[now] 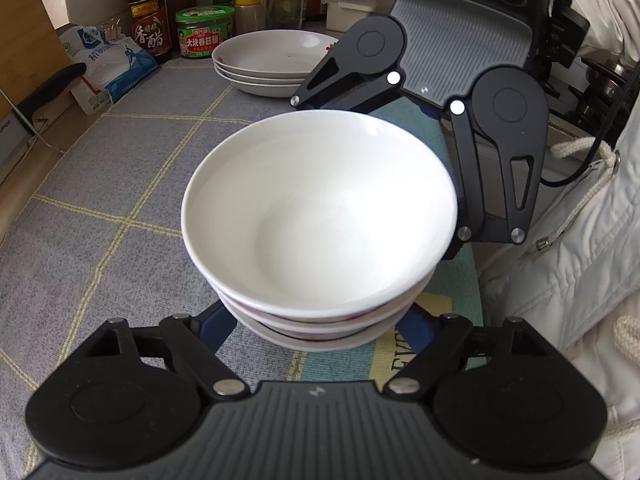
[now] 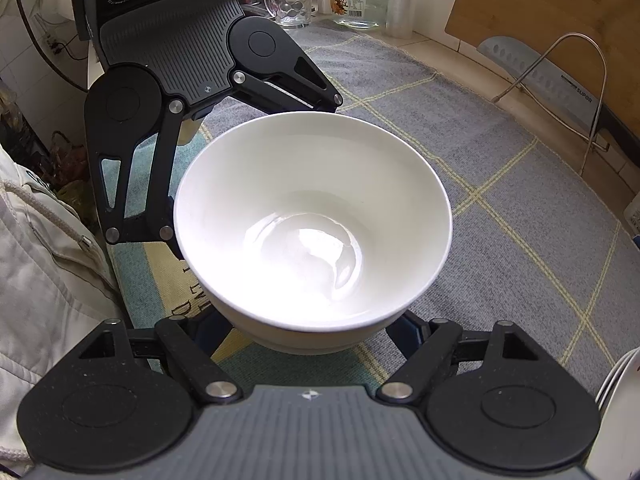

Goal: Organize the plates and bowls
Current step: 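Carry the bowl stack with both grippers over the flower plate stack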

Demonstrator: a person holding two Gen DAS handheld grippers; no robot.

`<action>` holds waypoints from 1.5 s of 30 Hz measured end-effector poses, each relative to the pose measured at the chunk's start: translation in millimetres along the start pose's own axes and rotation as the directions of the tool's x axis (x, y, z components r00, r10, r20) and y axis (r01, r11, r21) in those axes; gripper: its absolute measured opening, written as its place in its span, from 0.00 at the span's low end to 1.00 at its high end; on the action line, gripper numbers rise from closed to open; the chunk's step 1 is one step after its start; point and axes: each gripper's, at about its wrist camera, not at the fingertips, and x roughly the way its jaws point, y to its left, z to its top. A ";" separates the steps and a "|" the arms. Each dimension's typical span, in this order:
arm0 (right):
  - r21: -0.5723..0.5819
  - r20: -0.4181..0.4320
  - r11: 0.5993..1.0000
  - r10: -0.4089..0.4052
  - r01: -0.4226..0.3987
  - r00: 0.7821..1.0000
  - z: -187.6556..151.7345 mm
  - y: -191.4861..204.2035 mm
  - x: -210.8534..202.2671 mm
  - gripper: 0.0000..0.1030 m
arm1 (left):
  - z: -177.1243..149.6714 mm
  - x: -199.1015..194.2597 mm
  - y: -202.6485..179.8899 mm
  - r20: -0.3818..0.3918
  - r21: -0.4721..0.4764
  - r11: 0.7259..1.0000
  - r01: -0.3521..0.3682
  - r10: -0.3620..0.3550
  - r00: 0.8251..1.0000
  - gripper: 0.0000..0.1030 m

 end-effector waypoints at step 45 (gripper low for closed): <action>-0.014 0.038 0.992 -0.123 0.124 0.992 -100.4 -158.9 -129.0 0.83 | 210.3 88.2 -10.3 0.106 0.031 0.994 -0.103 0.100 0.989 0.82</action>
